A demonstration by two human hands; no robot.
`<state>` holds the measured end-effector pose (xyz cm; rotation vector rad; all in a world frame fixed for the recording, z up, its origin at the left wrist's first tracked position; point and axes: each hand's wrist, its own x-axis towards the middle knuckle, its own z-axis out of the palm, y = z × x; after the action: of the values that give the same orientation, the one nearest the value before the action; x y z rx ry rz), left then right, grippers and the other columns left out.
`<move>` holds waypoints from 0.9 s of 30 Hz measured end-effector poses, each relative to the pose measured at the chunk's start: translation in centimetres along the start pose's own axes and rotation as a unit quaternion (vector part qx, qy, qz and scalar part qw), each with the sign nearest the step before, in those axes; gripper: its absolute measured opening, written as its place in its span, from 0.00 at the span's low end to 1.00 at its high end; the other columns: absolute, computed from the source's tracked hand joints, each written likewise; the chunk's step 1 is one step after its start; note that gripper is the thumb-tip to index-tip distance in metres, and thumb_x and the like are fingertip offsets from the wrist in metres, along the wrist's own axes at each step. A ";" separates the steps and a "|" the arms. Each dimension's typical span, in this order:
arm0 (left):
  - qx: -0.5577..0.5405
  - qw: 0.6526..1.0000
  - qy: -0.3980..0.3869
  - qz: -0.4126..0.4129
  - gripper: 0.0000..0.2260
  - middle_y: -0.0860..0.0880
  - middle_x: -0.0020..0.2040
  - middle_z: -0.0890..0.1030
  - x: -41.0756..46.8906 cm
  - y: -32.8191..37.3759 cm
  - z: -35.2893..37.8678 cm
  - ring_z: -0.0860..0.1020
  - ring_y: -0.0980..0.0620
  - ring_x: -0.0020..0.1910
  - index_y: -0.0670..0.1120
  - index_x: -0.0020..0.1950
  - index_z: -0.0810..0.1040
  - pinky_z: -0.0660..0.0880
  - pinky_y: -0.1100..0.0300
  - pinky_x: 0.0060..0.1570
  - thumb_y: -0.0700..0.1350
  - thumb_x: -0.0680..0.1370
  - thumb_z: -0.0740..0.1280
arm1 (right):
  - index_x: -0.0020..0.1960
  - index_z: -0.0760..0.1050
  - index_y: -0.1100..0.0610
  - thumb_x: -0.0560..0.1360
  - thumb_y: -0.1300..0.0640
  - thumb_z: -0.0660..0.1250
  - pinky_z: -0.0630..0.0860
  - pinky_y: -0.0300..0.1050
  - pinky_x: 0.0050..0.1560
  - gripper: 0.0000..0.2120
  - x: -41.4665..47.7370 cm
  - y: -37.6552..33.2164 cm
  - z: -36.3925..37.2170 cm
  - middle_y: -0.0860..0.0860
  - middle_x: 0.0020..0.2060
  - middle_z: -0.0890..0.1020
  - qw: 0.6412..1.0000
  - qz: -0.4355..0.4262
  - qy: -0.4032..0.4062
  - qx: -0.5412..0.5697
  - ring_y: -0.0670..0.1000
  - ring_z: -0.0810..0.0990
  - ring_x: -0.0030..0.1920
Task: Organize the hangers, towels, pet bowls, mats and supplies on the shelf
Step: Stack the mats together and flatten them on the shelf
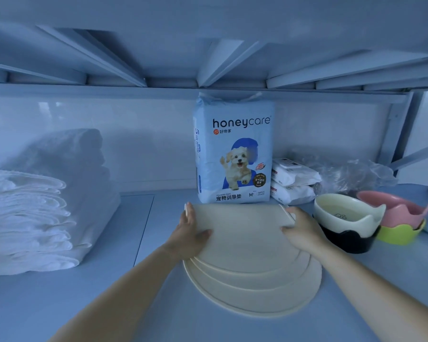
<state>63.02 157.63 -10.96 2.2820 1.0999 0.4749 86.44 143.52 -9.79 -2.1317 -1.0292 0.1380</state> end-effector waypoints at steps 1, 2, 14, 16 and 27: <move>0.003 1.000 -0.003 0.005 0.40 0.47 0.77 0.46 0.4 0.2 0.2 0.59 0.44 0.73 0.46 0.75 0.32 0.60 0.57 0.68 0.55 0.79 0.59 | 0.67 0.68 0.54 0.71 0.63 0.63 0.72 0.40 0.50 0.24 -0.1 0.1 -0.3 0.53 0.60 0.77 1.000 0.004 0.011 0.006 0.54 0.77 0.57; 0.010 1.000 -0.001 0.008 0.39 0.47 0.77 0.46 0.7 0.3 0.5 0.60 0.43 0.73 0.46 0.75 0.33 0.60 0.57 0.68 0.55 0.79 0.59 | 0.68 0.69 0.54 0.71 0.66 0.62 0.72 0.41 0.51 0.26 -0.2 0.2 -0.5 0.53 0.61 0.77 1.000 0.008 0.018 0.008 0.54 0.76 0.57; 0.184 0.963 -0.086 0.177 0.39 0.59 0.77 0.45 -4.0 -0.4 0.9 0.39 0.63 0.73 0.62 0.74 0.53 0.34 0.56 0.71 0.75 0.66 0.45 | 0.69 0.67 0.49 0.77 0.50 0.63 0.57 0.37 0.68 0.21 -3.2 0.8 -0.4 0.46 0.76 0.54 0.973 -0.167 -0.088 -0.132 0.45 0.57 0.74; 0.197 0.952 -0.117 0.205 0.41 0.61 0.76 0.46 -4.6 -0.2 0.8 0.39 0.65 0.72 0.62 0.75 0.52 0.32 0.56 0.70 0.77 0.64 0.46 | 0.72 0.62 0.47 0.77 0.43 0.60 0.51 0.39 0.72 0.25 -3.9 0.3 0.3 0.42 0.76 0.48 0.953 -0.201 -0.174 -0.146 0.43 0.50 0.75; 0.142 0.958 -0.112 0.224 0.37 0.63 0.75 0.55 -4.8 0.3 0.9 0.45 0.68 0.73 0.71 0.68 0.60 0.36 0.51 0.73 0.79 0.60 0.54 | 0.70 0.57 0.31 0.59 0.24 0.61 0.47 0.44 0.75 0.41 -4.8 -0.7 -0.9 0.36 0.74 0.47 0.911 -0.188 -0.319 -0.179 0.40 0.44 0.75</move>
<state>60.77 153.41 -11.85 2.7696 0.5637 0.2263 83.15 139.84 -9.74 -2.2006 -1.9594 0.5168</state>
